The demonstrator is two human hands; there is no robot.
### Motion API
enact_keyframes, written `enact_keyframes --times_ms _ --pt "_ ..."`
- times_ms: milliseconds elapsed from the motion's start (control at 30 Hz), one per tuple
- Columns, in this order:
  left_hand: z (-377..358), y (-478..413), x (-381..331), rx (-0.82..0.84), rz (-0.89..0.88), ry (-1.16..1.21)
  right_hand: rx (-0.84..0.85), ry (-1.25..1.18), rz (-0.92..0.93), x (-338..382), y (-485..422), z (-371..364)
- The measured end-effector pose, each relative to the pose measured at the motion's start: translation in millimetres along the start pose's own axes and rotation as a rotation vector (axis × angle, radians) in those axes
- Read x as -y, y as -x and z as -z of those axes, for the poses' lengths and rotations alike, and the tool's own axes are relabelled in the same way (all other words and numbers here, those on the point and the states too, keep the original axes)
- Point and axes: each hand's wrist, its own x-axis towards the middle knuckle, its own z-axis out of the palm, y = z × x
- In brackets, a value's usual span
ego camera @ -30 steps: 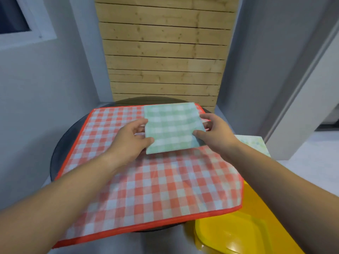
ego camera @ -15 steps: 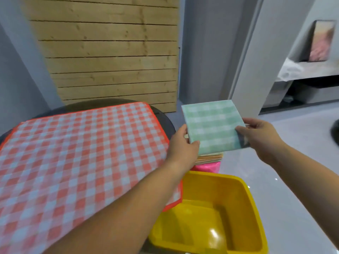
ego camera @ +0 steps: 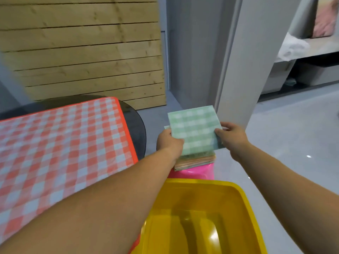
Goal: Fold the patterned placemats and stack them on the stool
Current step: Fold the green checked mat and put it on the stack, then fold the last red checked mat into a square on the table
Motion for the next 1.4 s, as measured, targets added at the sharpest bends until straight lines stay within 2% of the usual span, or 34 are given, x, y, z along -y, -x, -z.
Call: enact_keyframes --times_ms 67,267,667,867,1033,1200,1400 --pt "-8.3 -12.2 10.7 -0.083 0.062 -0.040 0.024 0.008 -0.019 -12.1 -13.7 -12.9" --pt "-23.8 -20.7 30.2 -0.242 0.094 -0.170 0.031 0.117 0.000 -39.8 -32.4 -33.6" --pt "-33.2 -15.3 39.3 -0.157 0.099 -0.152 0.034 0.335 0.042 -59.1 -33.4 -39.6" --pt "-36.7 -5.6 29.2 -0.229 0.037 -0.230 -0.016 0.312 0.048 -50.2 -16.7 -27.7" --pt "-31.0 23.6 -18.3 -0.148 0.022 -0.040 -0.042 0.306 0.144 -18.1 18.0 -15.1" --pt "20.0 78.0 -69.4 0.005 -0.086 0.165 -0.018 0.292 0.299 34.4 76.0 -7.5" --pt "159.0 140.2 -67.9 0.058 -0.260 0.079 0.136 0.429 0.503 87.5 170.4 -26.4"
